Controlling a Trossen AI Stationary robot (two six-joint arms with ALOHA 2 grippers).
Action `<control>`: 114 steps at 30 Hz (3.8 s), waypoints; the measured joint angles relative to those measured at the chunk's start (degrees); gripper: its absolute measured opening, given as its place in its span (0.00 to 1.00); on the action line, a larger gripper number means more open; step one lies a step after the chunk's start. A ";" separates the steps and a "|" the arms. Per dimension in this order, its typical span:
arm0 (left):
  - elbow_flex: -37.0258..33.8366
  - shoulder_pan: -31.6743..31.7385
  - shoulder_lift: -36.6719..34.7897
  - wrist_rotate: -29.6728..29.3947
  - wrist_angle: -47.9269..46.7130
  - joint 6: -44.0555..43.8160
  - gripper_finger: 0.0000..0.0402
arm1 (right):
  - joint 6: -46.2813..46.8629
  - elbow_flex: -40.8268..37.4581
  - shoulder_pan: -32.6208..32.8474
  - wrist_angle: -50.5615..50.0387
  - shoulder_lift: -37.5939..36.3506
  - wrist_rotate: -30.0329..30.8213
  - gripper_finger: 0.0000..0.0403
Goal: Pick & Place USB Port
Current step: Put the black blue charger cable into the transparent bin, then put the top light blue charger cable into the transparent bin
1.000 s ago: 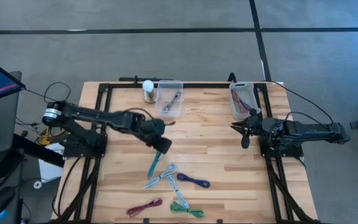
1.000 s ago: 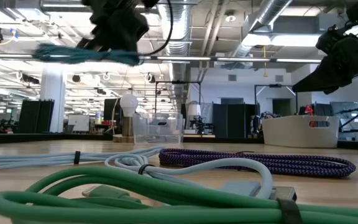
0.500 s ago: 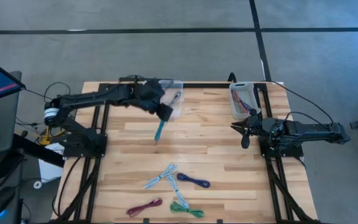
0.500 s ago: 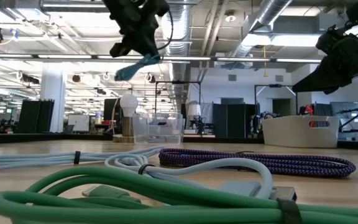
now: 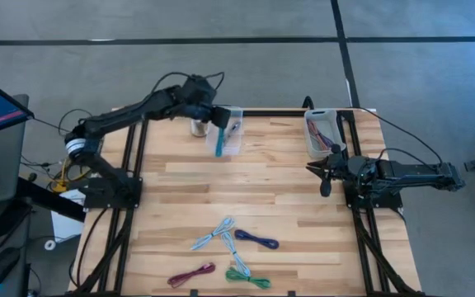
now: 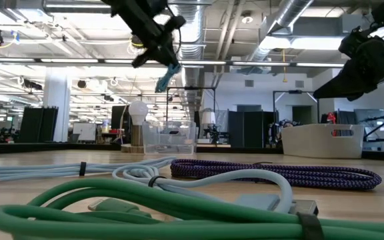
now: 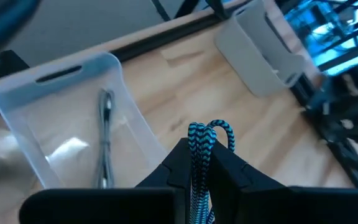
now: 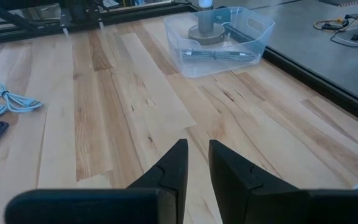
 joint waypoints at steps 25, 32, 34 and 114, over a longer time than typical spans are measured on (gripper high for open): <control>14.05 3.46 19.65 -10.47 0.40 9.31 0.07 | -0.07 -0.02 0.00 -0.68 0.00 0.00 0.14; 14.05 3.46 22.46 -11.69 0.33 9.72 0.07 | -0.17 -0.02 0.01 -0.70 0.00 0.00 0.14; 14.03 3.39 23.04 -12.68 0.09 9.74 0.07 | -0.17 -0.02 0.00 -0.75 0.00 0.00 0.14; 13.94 5.01 12.00 2.16 5.93 7.45 0.31 | -0.56 -0.02 0.00 -1.01 0.00 0.00 0.14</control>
